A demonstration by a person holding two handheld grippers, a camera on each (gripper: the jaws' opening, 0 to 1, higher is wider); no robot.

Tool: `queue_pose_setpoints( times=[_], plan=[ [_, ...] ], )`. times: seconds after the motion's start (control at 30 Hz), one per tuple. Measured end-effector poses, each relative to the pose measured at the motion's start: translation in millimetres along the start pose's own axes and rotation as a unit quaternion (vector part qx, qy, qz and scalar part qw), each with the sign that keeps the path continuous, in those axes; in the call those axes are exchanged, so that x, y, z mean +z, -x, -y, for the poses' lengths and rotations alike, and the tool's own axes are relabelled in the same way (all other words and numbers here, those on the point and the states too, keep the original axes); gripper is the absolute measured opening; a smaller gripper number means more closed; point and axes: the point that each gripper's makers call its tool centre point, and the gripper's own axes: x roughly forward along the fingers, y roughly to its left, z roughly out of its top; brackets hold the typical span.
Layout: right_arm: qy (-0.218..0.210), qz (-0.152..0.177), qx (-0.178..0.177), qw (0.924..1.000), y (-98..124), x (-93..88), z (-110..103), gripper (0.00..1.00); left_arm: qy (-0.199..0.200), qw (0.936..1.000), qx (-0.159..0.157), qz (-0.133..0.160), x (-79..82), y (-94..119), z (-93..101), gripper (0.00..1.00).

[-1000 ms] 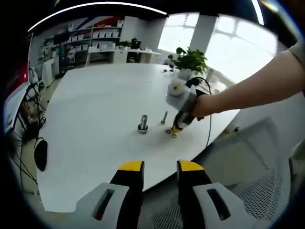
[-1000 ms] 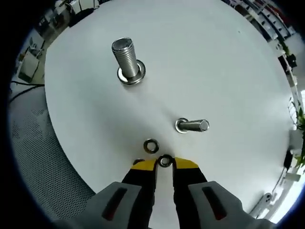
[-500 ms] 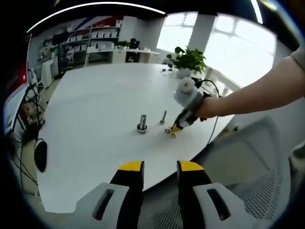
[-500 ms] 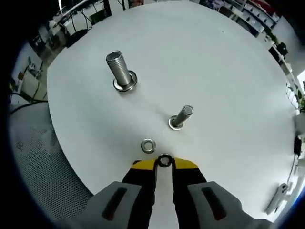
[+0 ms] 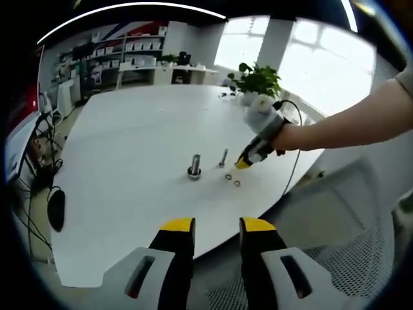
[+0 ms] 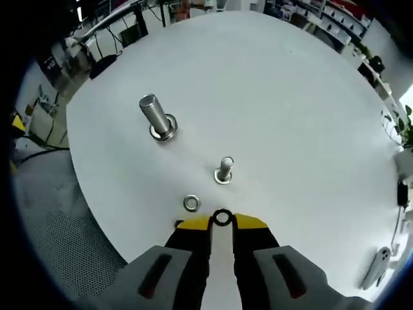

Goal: Place the washer onto the threaded stud by aligning its center hole with the stud, sliding it down to the base, and recovering from edge contact or off-axis alignment until the washer reaches the visible bottom stop.

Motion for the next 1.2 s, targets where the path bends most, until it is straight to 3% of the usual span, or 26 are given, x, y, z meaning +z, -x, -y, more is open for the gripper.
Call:
queue_pose_setpoints(
  times=[0.3,0.67,1.0,1.2],
  plan=[
    [-0.003,0.036,0.001,0.9993,17,19.2,3,0.14,0.003,1.0000,0.004,0.001,0.1,1,-1.5,0.25],
    [0.037,0.071,-0.015,0.9967,35,40.7,1,0.14,0.002,1.0000,0.006,0.000,-0.6,0,-2.1,0.26],
    [0.055,0.064,-0.014,0.9963,28,51.0,-2,0.14,0.002,1.0000,0.007,0.001,-0.5,1,-2.7,0.27],
    [0.069,0.044,-0.016,0.9965,19,47.4,0,0.14,0.002,1.0000,0.009,0.003,0.0,1,-3.2,0.27]
  ],
)
